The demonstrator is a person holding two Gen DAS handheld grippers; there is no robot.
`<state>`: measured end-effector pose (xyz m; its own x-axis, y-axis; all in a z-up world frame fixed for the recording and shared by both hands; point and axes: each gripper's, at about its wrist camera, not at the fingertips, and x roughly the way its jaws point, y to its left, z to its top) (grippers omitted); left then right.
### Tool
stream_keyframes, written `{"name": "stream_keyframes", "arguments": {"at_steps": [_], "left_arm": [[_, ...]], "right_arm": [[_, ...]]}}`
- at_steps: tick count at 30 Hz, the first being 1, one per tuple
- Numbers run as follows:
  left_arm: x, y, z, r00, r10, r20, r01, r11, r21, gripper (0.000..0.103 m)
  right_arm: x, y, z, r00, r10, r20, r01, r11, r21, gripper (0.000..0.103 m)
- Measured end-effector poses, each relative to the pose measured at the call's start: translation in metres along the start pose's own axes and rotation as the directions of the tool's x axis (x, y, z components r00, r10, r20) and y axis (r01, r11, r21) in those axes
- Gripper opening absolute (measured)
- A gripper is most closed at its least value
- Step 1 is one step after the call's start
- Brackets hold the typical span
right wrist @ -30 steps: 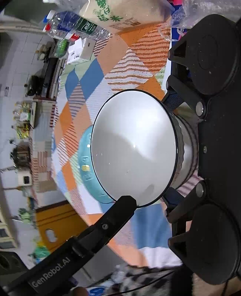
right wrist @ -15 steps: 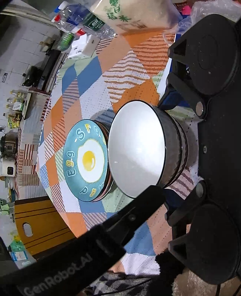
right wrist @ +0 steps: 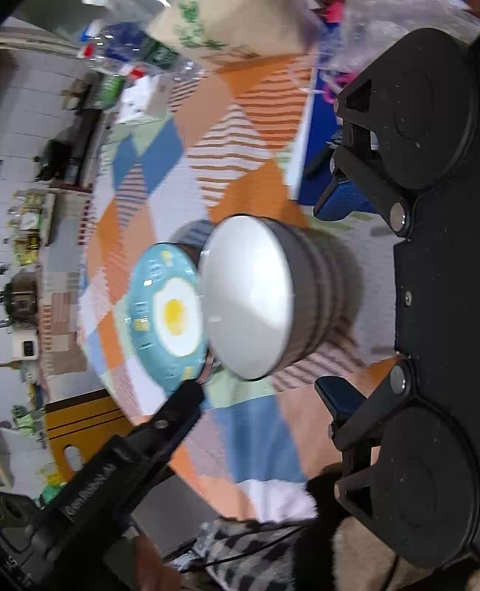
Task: Organize plates and bowls
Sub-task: 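Lower the third bowl into the nested bowls and open both grippers, then close both grippers on the rim of the nested white bowls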
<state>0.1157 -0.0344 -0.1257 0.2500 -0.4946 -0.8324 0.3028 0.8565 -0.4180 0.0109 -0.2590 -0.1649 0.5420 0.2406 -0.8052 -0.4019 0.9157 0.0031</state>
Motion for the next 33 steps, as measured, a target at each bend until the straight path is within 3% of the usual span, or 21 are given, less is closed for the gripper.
{"name": "stream_keyframes", "arguments": {"at_steps": [5, 10, 15, 17, 20, 23, 28, 33], "left_arm": [[0.027, 0.014, -0.008, 1.0, 0.003, -0.031, -0.004, 0.999, -0.042, 0.053], [0.043, 0.015, -0.012, 0.999, -0.036, 0.01, 0.036, 0.998, -0.041, 0.059], [0.065, 0.018, -0.015, 0.995, -0.081, 0.06, 0.084, 0.995, -0.05, 0.057], [0.076, 0.017, -0.016, 0.995, -0.092, 0.027, 0.093, 0.995, -0.039, 0.053], [0.088, 0.017, -0.018, 0.994, -0.113, -0.013, 0.112, 0.993, -0.048, 0.037], [0.091, 0.018, -0.019, 0.993, -0.119, -0.009, 0.119, 0.991, -0.056, 0.037], [0.094, 0.025, -0.02, 0.989, -0.146, 0.0, 0.145, 0.985, -0.098, 0.036], [0.091, 0.022, -0.025, 0.992, -0.128, 0.018, 0.129, 0.989, -0.078, 0.036]], "right_arm": [[0.028, -0.002, -0.014, 0.999, 0.014, -0.048, -0.012, 0.999, 0.041, 0.093], [0.053, 0.0, -0.02, 1.0, 0.008, -0.028, -0.007, 0.999, 0.054, 0.094], [0.069, 0.0, -0.021, 0.995, -0.012, 0.098, 0.006, 0.999, 0.054, 0.094], [0.076, -0.002, -0.023, 0.989, -0.001, 0.15, -0.008, 0.998, 0.063, 0.096], [0.088, -0.001, -0.026, 0.981, 0.0, 0.194, -0.011, 0.998, 0.058, 0.098], [0.096, 0.0, -0.028, 0.972, -0.008, 0.235, -0.005, 0.999, 0.053, 0.1], [0.099, -0.001, -0.027, 0.967, -0.017, 0.253, 0.007, 0.999, 0.04, 0.101], [0.097, 0.001, -0.029, 0.965, -0.023, 0.262, 0.013, 0.999, 0.041, 0.1]]}}
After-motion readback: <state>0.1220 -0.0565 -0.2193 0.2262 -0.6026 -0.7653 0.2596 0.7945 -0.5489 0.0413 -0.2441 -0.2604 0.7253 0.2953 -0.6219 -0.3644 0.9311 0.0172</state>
